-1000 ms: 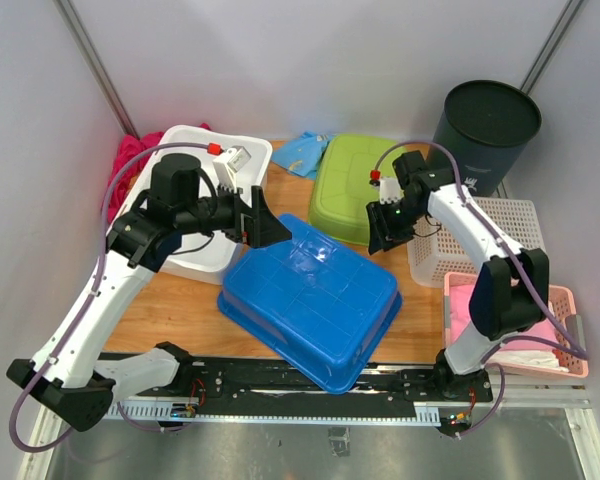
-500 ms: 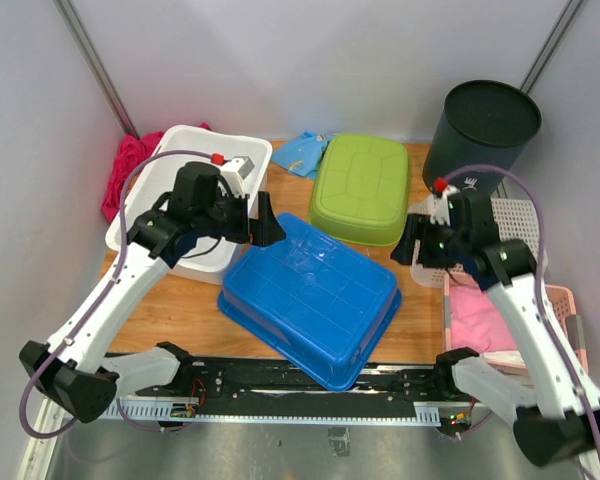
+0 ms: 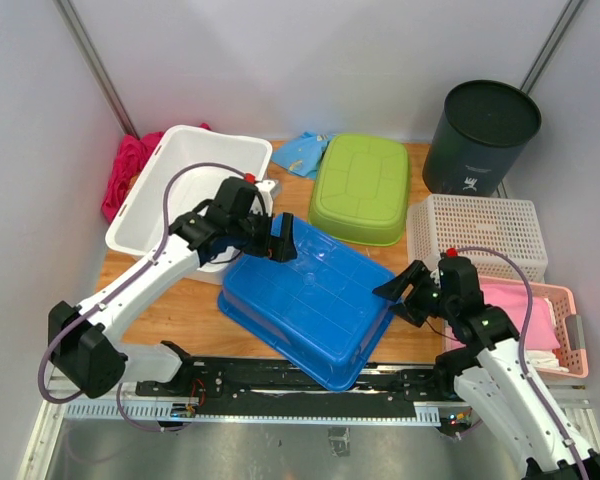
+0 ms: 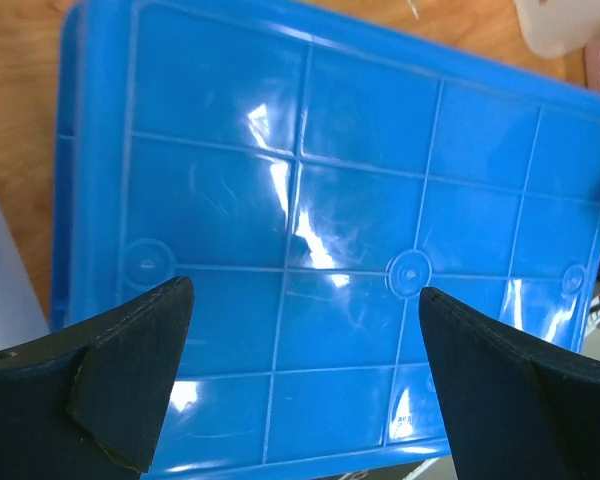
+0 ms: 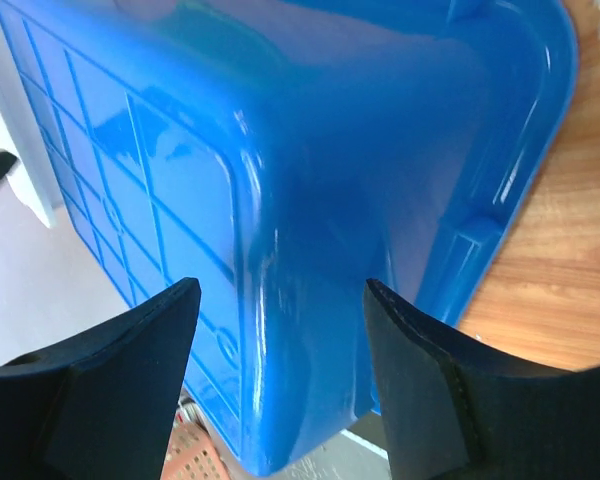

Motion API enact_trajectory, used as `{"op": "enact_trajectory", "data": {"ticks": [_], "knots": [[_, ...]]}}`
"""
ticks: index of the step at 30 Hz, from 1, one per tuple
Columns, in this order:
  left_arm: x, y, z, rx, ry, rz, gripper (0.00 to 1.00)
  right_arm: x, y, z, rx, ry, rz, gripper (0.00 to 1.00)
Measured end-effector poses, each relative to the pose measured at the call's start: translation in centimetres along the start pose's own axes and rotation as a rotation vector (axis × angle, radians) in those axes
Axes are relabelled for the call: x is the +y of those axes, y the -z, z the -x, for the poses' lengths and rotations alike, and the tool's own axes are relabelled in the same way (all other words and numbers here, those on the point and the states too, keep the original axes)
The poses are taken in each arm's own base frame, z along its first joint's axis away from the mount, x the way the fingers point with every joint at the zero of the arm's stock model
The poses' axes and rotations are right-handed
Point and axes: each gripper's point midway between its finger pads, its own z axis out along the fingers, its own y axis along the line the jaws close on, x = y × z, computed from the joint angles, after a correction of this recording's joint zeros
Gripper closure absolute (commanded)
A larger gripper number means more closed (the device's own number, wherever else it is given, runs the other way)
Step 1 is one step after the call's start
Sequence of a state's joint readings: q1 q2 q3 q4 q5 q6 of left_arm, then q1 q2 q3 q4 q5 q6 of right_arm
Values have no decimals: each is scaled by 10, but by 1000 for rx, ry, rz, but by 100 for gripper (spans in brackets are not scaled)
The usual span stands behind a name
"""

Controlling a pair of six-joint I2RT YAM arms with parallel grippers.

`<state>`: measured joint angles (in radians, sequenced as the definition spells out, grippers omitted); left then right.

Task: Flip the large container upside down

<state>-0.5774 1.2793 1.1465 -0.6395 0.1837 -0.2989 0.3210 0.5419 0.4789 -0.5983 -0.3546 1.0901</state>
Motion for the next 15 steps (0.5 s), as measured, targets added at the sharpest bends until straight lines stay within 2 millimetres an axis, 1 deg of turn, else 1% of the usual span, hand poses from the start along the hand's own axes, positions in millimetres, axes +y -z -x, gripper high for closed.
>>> {"op": "enact_trajectory", "data": {"ticks": [2, 7, 10, 15], "knots": [[-4, -6, -12, 27, -9, -8, 1, 3, -4, 7, -24, -17, -2, 42], [-17, -17, -44, 99, -6, -44, 2, 0, -15, 24, -90, -24, -44, 49], [-31, -19, -48, 95, -10, -76, 2, 2, -19, 36, -133, -6, -55, 50], [-44, -21, -55, 81, -15, -86, 2, 5, -25, 61, -220, 53, -97, 51]]}}
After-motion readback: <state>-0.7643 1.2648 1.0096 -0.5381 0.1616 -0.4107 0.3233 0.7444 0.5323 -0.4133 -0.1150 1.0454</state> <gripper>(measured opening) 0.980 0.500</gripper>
